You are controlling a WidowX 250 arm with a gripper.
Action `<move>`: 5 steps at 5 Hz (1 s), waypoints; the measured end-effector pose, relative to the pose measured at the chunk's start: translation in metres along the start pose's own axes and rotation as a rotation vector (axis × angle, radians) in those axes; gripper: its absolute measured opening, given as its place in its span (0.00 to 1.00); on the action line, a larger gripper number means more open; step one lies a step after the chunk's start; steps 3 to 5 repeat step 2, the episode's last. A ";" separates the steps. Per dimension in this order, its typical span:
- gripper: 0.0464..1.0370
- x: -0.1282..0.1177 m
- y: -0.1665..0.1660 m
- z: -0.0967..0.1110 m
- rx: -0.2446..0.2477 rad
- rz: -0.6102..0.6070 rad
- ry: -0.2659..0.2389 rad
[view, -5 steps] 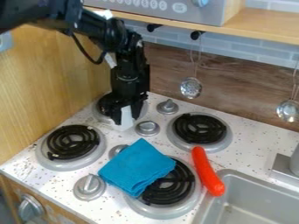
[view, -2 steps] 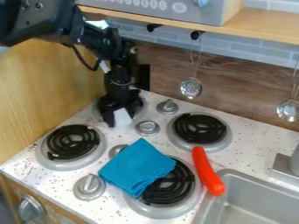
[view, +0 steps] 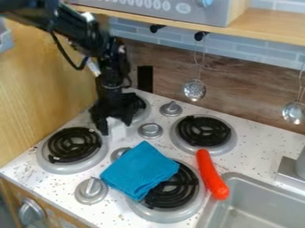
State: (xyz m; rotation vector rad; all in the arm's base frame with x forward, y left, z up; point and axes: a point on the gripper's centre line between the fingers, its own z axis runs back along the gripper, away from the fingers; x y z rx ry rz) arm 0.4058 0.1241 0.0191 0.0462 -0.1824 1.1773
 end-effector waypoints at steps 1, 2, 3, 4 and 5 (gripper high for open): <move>0.97 -0.013 0.021 0.029 -0.044 -0.050 0.000; 0.97 -0.026 0.051 0.061 -0.083 -0.166 -0.007; 0.97 -0.026 0.051 0.061 -0.083 -0.166 -0.007; 0.97 -0.026 0.051 0.061 -0.083 -0.166 -0.007; 0.97 -0.026 0.051 0.061 -0.083 -0.166 -0.007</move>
